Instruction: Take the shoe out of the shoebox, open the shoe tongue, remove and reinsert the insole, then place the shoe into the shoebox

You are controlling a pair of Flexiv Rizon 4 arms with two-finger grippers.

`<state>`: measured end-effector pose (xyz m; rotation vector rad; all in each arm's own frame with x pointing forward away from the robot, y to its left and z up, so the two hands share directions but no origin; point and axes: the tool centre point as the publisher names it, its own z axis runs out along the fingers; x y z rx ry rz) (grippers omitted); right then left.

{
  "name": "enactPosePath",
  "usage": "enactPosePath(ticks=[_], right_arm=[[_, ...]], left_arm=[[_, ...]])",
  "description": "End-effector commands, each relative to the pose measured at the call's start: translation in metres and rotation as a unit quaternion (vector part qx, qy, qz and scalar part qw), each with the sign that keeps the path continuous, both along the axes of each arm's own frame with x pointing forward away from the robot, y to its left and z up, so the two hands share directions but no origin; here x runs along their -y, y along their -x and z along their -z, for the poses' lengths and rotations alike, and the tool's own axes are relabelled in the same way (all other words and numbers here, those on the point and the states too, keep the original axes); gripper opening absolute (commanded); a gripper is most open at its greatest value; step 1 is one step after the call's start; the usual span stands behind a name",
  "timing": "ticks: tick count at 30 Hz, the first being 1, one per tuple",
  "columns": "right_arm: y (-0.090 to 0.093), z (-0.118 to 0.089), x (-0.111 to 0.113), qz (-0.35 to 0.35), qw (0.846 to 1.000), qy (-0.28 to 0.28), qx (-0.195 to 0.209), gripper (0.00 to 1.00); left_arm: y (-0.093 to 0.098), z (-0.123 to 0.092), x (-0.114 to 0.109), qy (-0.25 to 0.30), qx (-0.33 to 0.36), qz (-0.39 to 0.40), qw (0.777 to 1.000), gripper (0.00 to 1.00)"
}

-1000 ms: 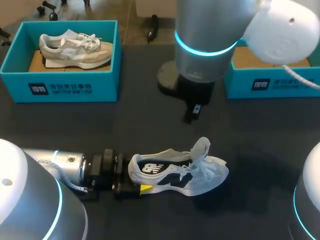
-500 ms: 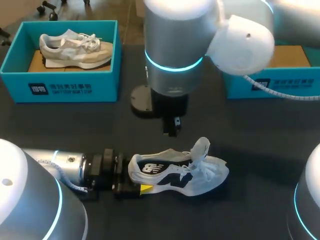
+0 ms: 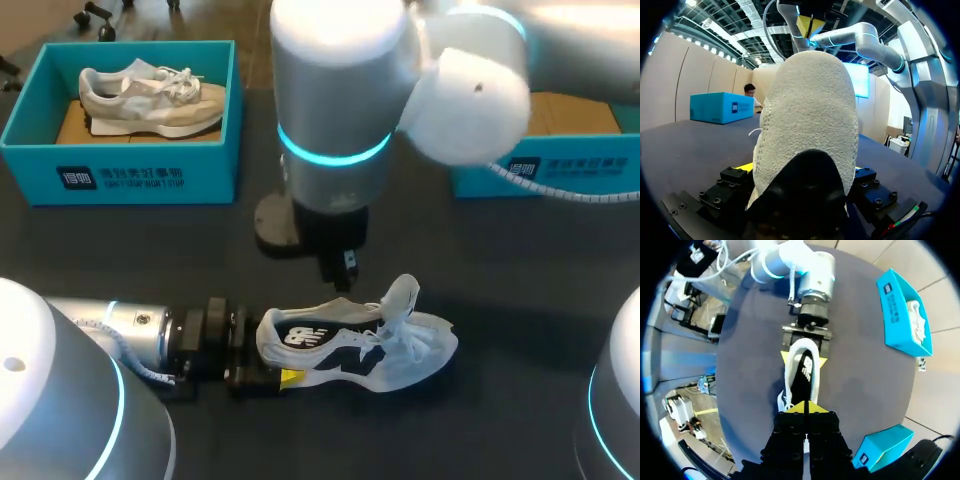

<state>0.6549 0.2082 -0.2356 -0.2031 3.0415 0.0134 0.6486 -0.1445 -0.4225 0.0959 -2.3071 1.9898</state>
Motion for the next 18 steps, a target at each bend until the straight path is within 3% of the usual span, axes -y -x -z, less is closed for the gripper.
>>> enactPosePath(ticks=[1,15,18], right_arm=[[0.009,0.024,-0.026,-0.005,1.000,0.015,0.013,0.00],[0.009,0.029,-0.029,0.004,1.000,0.022,0.019,0.00],[0.008,0.044,-0.036,0.001,1.000,0.017,0.017,0.00]], left_arm=[[0.000,0.002,0.000,0.001,0.000,-0.001,1.000,0.00],[0.000,0.002,0.000,0.001,0.000,-0.001,1.000,0.00],[0.000,0.002,0.000,0.001,0.000,-0.001,1.000,0.00]])
